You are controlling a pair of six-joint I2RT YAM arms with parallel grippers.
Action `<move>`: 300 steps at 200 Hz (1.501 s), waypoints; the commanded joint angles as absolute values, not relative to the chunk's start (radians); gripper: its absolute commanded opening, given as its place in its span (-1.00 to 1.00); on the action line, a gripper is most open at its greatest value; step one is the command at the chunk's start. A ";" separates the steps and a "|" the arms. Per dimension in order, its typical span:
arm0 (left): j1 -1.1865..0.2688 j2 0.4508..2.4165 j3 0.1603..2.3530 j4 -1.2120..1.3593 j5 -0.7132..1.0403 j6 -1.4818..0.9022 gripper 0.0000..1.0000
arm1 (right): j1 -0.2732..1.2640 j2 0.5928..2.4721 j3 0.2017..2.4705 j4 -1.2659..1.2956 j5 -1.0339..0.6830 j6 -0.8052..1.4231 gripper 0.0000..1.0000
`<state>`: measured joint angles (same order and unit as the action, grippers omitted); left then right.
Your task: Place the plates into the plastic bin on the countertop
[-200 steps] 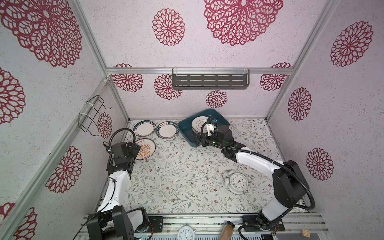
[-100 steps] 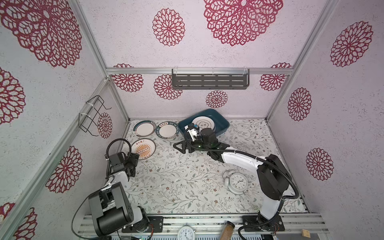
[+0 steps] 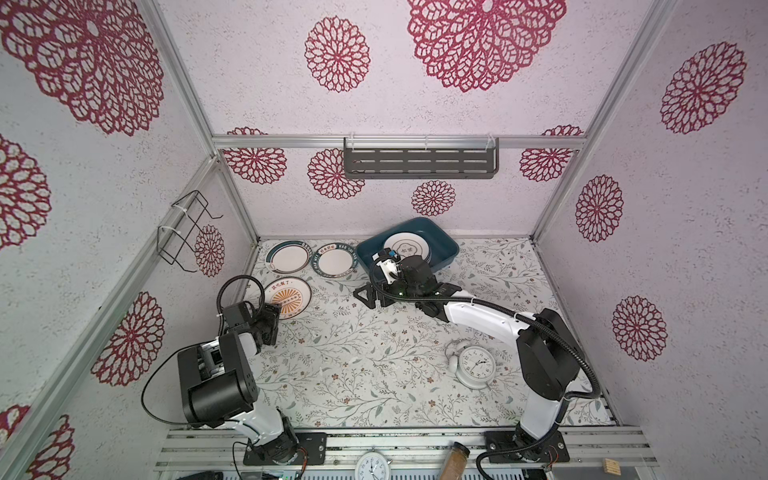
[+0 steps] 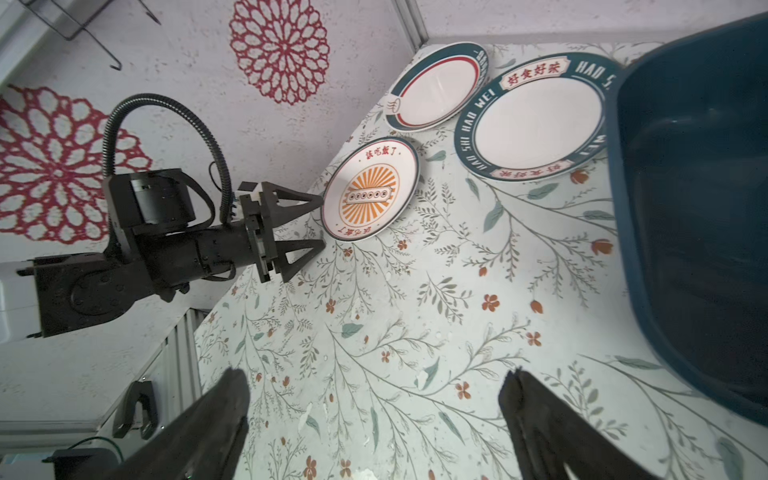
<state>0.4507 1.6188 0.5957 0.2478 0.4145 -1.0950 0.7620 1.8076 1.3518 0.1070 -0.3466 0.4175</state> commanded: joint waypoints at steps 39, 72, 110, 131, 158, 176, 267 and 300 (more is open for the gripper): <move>0.455 1.747 0.592 0.290 0.405 -1.126 0.35 | 0.716 1.679 1.355 0.058 -0.218 0.351 0.98; 0.454 1.785 0.589 0.331 0.410 -1.152 -0.06 | 0.707 1.660 1.344 0.053 -0.200 0.353 0.98; 0.452 1.789 0.583 0.336 0.410 -1.154 -0.46 | 0.703 1.642 1.314 0.072 -0.181 0.368 0.98; 0.452 1.785 0.578 0.337 0.407 -1.160 -0.63 | 0.704 1.636 1.305 0.081 -0.178 0.376 0.98; 0.452 1.766 0.568 0.339 0.405 -1.165 -0.80 | 0.703 1.626 1.295 0.084 -0.173 0.379 0.98; 0.452 1.754 0.562 0.335 0.407 -1.163 -0.90 | 0.703 1.613 1.276 0.109 -0.167 0.388 0.98; 0.390 1.446 0.549 0.128 0.346 -1.142 -1.00 | 0.669 1.526 1.178 0.197 -0.147 0.425 0.98; 0.325 1.284 0.625 -0.051 0.277 -1.092 -1.00 | 0.626 1.479 1.114 0.226 -0.131 0.467 0.98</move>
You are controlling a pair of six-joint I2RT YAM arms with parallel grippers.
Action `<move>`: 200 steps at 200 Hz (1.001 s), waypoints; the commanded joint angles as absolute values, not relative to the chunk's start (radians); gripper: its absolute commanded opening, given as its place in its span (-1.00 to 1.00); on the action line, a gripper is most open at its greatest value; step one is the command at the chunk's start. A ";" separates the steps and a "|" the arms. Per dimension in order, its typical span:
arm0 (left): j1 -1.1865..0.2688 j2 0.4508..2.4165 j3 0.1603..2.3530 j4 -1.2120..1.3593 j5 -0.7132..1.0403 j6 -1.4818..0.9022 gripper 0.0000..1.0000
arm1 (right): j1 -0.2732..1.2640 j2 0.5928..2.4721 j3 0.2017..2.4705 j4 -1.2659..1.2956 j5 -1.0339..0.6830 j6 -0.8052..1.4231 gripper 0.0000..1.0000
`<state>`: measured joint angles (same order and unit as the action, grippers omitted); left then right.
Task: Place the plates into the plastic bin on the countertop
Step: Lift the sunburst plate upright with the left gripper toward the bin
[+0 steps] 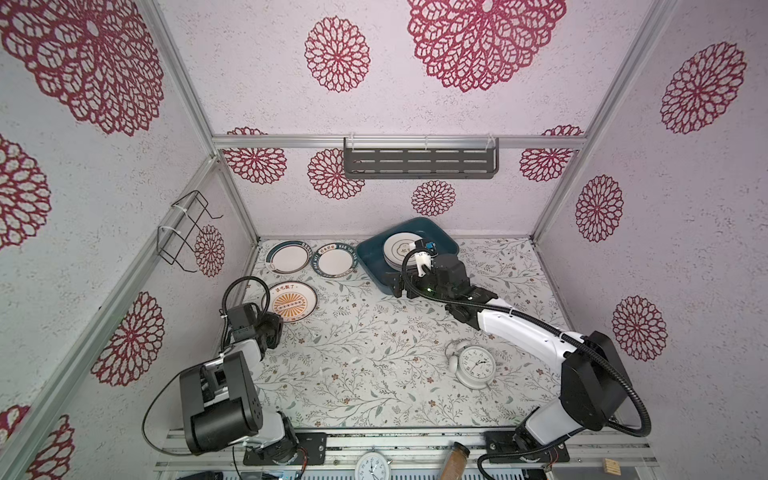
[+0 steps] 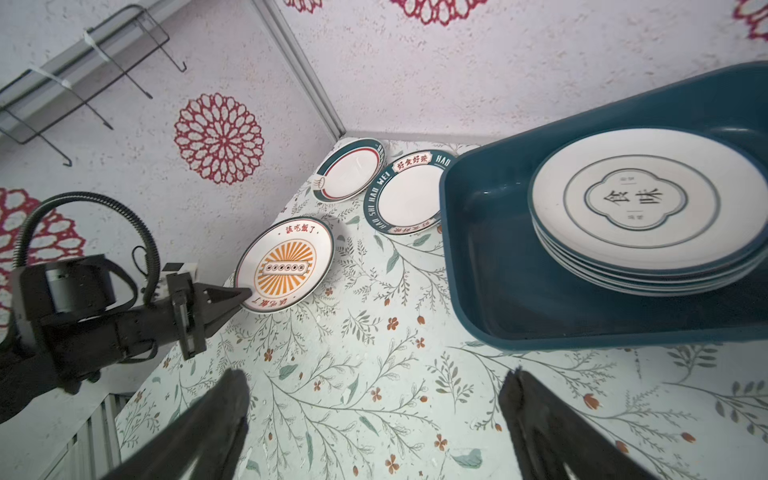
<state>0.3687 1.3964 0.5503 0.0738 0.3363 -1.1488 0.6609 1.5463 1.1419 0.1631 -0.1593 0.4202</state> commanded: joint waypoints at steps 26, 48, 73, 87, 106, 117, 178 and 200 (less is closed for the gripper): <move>0.282 1.197 0.704 -0.139 0.248 -1.054 -1.00 | 0.577 1.440 1.058 0.256 -0.140 0.509 0.98; 0.239 1.190 0.777 -0.161 0.276 -1.022 -1.00 | 0.537 1.408 1.014 0.285 -0.144 0.542 0.98; 0.165 1.230 0.867 -0.176 0.288 -0.997 -1.00 | 0.496 1.383 0.980 0.314 -0.168 0.577 0.98; 0.120 1.260 0.917 -0.179 0.291 -0.984 -1.00 | 0.480 1.374 0.973 0.321 -0.180 0.583 0.98; 0.056 1.312 0.980 -0.168 0.294 -0.975 -1.00 | 0.465 1.376 0.965 0.332 -0.201 0.595 0.98; 0.022 1.345 1.015 -0.162 0.301 -0.974 -1.00 | 0.457 1.383 0.961 0.351 -0.220 0.613 0.98; -0.172 1.567 1.165 -0.007 0.360 -1.037 -1.00 | 0.414 1.450 0.936 0.499 -0.332 0.764 0.98; -0.234 1.650 1.233 0.035 0.392 -1.059 -1.00 | 0.396 1.467 0.938 0.499 -0.326 0.797 0.98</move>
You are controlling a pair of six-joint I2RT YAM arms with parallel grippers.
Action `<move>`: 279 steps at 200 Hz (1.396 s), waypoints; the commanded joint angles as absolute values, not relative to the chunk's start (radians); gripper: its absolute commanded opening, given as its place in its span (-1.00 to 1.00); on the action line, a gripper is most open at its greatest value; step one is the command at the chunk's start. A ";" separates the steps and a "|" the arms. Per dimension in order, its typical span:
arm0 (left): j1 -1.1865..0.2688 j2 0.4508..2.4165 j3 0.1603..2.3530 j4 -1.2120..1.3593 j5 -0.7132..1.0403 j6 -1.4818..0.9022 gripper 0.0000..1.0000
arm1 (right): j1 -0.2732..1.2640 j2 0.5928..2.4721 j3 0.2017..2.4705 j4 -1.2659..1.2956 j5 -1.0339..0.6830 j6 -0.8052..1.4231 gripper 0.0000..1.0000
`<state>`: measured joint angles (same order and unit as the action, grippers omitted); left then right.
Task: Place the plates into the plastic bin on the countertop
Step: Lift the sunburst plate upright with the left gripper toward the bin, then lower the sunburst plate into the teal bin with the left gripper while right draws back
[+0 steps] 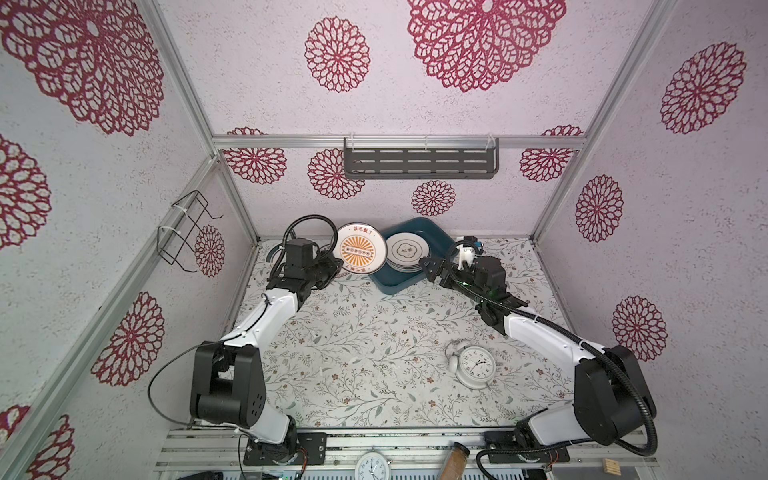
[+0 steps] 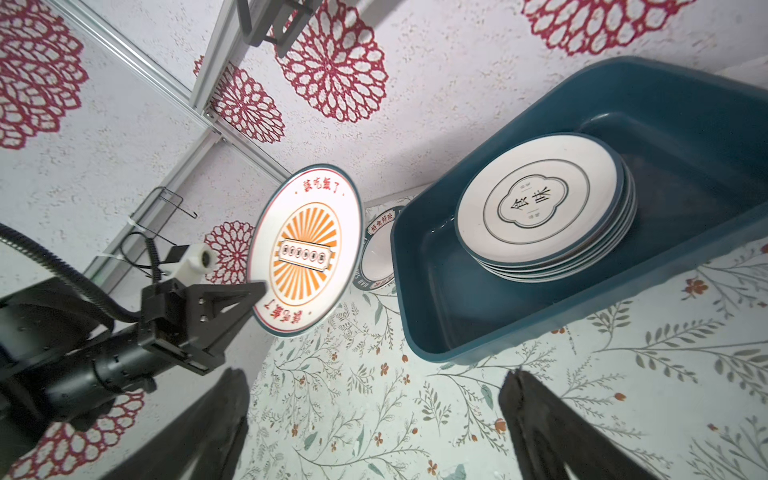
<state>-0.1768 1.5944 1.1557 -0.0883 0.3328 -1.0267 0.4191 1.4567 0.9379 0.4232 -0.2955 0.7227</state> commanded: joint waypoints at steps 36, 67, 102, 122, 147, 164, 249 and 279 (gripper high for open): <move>-0.310 1.766 1.356 0.044 0.439 -1.064 -1.00 | 0.381 1.498 0.960 0.480 -0.332 0.811 0.96; -0.334 1.828 1.417 0.075 0.490 -1.084 -1.00 | 0.368 1.521 0.972 0.479 -0.328 0.828 0.87; -0.358 1.850 1.446 0.076 0.509 -1.088 -1.00 | 0.353 1.542 0.973 0.498 -0.306 0.864 0.73; -0.369 1.856 1.450 0.081 0.523 -1.088 -1.00 | 0.344 1.564 0.977 0.525 -0.297 0.892 0.60; -0.383 1.864 1.447 0.090 0.530 -1.091 -1.00 | 0.332 1.603 0.984 0.594 -0.306 0.945 0.42; -0.389 1.872 1.449 0.100 0.541 -1.094 -1.00 | 0.327 1.635 0.998 0.635 -0.326 0.977 0.29; -0.391 1.886 1.478 0.079 0.521 -1.083 -1.00 | 0.322 1.697 1.017 0.708 -0.345 1.053 -0.02; -0.373 1.929 1.537 0.022 0.491 -1.083 -1.00 | 0.318 1.660 0.991 0.716 -0.330 1.039 0.34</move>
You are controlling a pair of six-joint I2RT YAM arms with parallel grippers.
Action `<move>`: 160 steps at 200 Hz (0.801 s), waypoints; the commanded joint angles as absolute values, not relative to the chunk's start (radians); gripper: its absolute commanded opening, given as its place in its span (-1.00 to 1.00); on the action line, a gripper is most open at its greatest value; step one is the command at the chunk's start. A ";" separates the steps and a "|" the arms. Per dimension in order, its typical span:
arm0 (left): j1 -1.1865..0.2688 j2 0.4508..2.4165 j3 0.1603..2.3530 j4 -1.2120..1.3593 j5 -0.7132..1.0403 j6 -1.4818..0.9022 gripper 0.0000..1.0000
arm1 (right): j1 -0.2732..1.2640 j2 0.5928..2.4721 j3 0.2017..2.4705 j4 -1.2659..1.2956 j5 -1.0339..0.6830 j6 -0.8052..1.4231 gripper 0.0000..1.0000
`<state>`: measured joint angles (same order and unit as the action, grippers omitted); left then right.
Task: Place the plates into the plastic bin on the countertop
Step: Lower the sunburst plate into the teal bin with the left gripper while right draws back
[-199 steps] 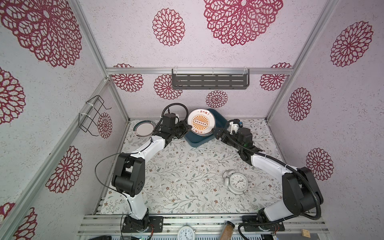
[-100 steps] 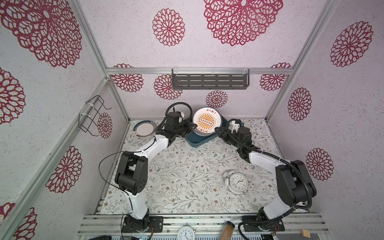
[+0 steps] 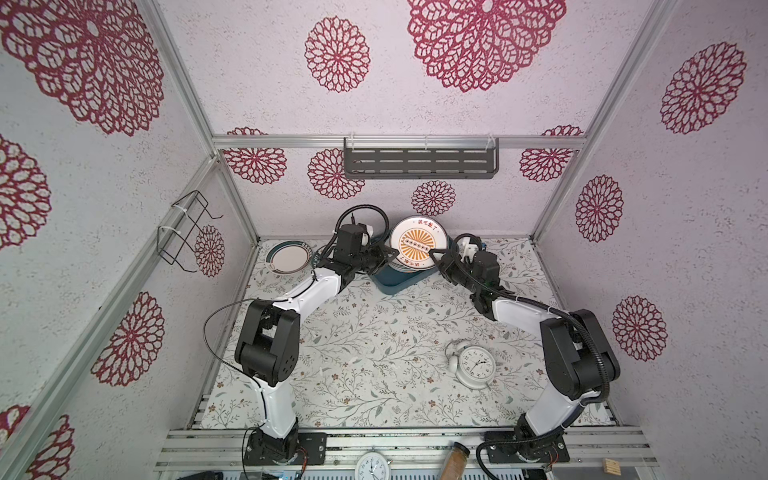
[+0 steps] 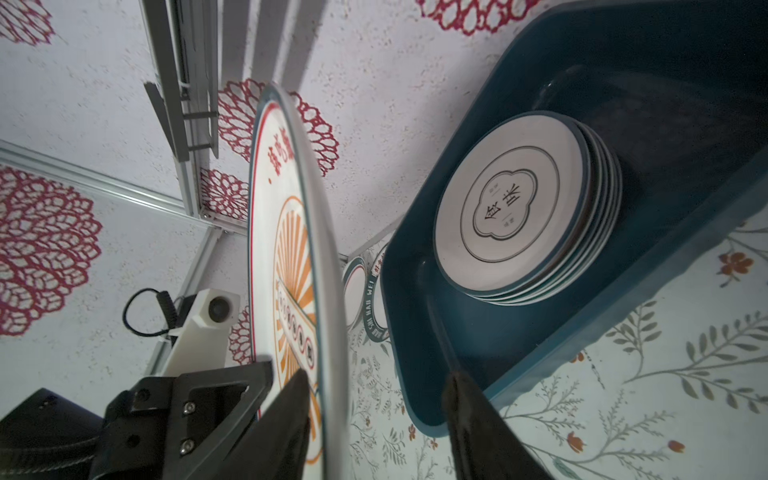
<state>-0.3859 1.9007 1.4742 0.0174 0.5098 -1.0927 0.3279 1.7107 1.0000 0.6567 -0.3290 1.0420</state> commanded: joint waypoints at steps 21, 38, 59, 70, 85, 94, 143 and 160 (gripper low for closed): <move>-0.356 2.008 1.631 -0.076 0.471 -1.055 -1.00 | 0.316 1.614 0.984 0.664 -0.322 0.992 0.48; -0.343 2.072 1.709 -0.138 0.472 -1.048 -1.00 | 0.317 1.560 0.962 0.628 -0.299 0.948 0.62; -0.330 2.147 1.786 -0.185 0.464 -1.055 -1.00 | 0.317 1.473 0.934 0.575 -0.255 0.879 0.77; -0.326 2.188 1.828 -0.206 0.464 -1.056 -1.00 | 0.317 1.427 0.926 0.542 -0.235 0.836 0.87; -0.319 2.245 1.879 -0.213 0.473 -1.070 -1.00 | 0.318 1.370 0.920 0.493 -0.217 0.774 0.97; -0.319 2.275 1.904 -0.203 0.482 -1.083 -1.00 | 0.318 1.338 0.917 0.457 -0.202 0.742 0.98; -0.318 2.408 1.984 -0.106 0.490 -1.161 -1.00 | 0.317 1.189 0.859 0.309 -0.146 0.641 0.98; -0.319 2.449 2.019 -0.099 0.490 -1.184 -1.00 | 0.317 1.137 0.821 0.283 -0.124 0.646 0.98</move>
<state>-0.3161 2.4153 1.9556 -0.1921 0.4641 -1.1378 0.3229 1.2064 0.8593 0.3580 -0.1776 0.6987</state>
